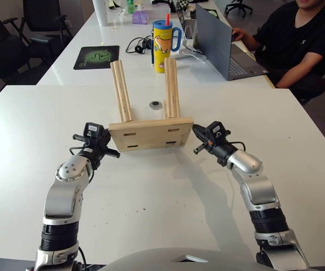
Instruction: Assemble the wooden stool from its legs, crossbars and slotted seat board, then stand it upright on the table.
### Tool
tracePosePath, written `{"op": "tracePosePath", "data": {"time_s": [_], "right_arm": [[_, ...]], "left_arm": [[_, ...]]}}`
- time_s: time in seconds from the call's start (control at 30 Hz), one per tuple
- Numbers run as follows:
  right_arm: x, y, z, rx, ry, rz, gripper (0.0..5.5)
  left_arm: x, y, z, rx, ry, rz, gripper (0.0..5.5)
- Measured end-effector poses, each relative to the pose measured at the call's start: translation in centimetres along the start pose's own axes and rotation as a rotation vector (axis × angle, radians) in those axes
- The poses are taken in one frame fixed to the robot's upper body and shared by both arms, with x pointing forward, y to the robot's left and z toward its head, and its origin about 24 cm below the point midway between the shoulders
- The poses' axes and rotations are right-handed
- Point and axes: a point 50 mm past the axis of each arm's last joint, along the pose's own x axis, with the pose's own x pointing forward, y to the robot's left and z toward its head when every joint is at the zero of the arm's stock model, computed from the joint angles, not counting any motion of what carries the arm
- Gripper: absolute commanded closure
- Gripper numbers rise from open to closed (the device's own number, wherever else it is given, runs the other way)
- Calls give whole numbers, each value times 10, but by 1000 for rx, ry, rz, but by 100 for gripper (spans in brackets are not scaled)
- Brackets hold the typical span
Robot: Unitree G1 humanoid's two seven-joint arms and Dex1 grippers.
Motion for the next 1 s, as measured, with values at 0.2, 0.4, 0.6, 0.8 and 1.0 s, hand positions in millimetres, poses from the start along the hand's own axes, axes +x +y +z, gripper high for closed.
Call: {"op": "tracePosePath", "data": {"time_s": [0.2, 0.4, 0.6, 0.8, 1.0], "right_arm": [[5, -1, -4, -33, -15, 2, 547], [17, -4, -24, -95, 77, -24, 547], [30, -7, -46, -138, 181, -10, 547], [38, -2, -59, -153, 231, 11, 547], [44, 3, -62, -131, 233, 9, 547]], "left_arm": [[3, 2, -20, -24, 70, -4, 550], [11, 3, -48, -33, 136, -11, 550], [22, 6, -57, -12, 134, -3, 550], [26, 1, -66, 4, 149, -16, 550], [27, -1, -66, 2, 148, -21, 550]]}}
